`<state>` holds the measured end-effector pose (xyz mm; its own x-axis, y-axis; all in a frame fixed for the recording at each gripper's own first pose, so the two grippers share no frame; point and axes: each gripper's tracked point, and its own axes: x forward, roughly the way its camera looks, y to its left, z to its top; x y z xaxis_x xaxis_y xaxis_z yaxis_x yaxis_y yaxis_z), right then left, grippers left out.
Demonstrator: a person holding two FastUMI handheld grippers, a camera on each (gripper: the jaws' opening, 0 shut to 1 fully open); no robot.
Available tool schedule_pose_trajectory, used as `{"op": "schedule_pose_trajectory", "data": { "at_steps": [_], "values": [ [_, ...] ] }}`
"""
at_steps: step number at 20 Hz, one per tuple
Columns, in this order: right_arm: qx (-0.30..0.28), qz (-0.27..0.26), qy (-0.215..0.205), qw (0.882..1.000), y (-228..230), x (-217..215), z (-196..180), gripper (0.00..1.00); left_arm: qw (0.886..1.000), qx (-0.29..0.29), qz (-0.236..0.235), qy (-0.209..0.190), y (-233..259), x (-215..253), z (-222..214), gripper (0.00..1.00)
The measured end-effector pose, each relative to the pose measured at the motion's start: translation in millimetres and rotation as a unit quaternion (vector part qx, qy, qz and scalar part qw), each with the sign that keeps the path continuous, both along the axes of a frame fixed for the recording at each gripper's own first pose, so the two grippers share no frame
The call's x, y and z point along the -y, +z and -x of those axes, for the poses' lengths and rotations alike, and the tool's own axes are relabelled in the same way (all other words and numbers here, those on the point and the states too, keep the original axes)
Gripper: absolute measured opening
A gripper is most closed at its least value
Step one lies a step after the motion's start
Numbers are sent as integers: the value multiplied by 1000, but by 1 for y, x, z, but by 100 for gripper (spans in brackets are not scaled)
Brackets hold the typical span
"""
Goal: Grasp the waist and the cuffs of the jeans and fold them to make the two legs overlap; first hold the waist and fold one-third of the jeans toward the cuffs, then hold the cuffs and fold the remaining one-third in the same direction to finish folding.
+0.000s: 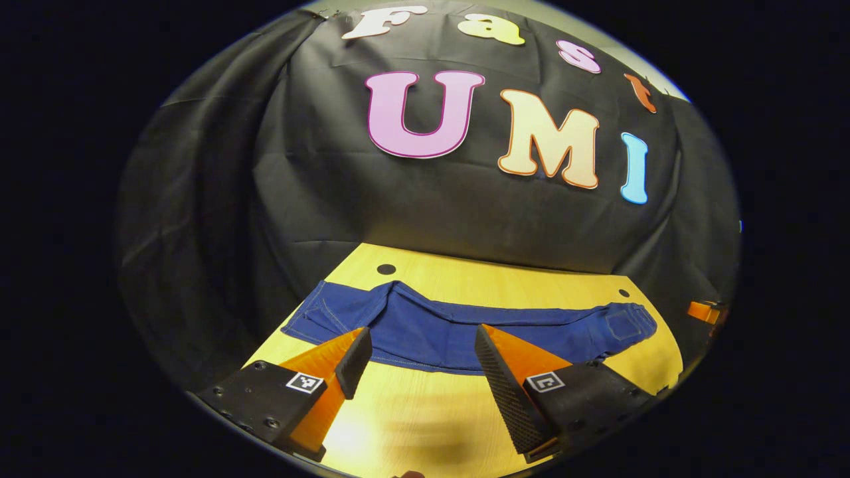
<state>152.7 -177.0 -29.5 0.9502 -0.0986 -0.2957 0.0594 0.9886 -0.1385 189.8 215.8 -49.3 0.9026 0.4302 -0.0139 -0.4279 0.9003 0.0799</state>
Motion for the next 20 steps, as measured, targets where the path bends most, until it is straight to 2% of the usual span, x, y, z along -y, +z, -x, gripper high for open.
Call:
{"op": "schedule_pose_trajectory", "data": {
  "at_steps": [5,6,7,8,9,10,11,13,14,15,16,17,20],
  "values": [
    [-39,0,-38,999,-27,73,-55,99,999,0,17,40,1,-7,0,95],
    [-52,-6,-44,998,-36,85,-65,95,999,2,22,41,1,-5,-2,95],
    [-62,-13,-47,997,-43,96,-75,98,999,3,27,46,2,-5,-3,94],
    [-71,-17,-51,996,-52,107,-86,94,998,4,29,54,2,-6,-4,95],
    [-81,-20,-56,995,-60,118,-96,94,998,2,28,62,2,-7,-5,95],
    [-92,-23,-61,994,-69,128,-105,99,997,-1,27,68,2,-8,-8,95],
    [-104,-31,-68,992,-78,137,-112,98,997,-2,27,70,2,-7,-11,95],
    [-121,-45,-74,989,-94,148,-122,99,997,-3,36,69,-1,-4,-19,95],
    [-128,-46,-76,988,-103,153,-127,94,997,-4,39,73,-1,-5,-22,95],
    [-137,-45,-79,986,-111,159,-131,99,996,-8,40,78,-5,-7,-25,95],
    [-145,-47,-81,985,-119,163,-133,99,996,-14,40,83,-7,-6,-27,95],
    [-152,-54,-80,984,-125,163,-136,94,995,-19,41,84,-10,-5,-32,95],
    [-166,-66,-77,981,-133,163,-137,94,995,-32,44,83,-19,1,-41,95]
  ]
}}
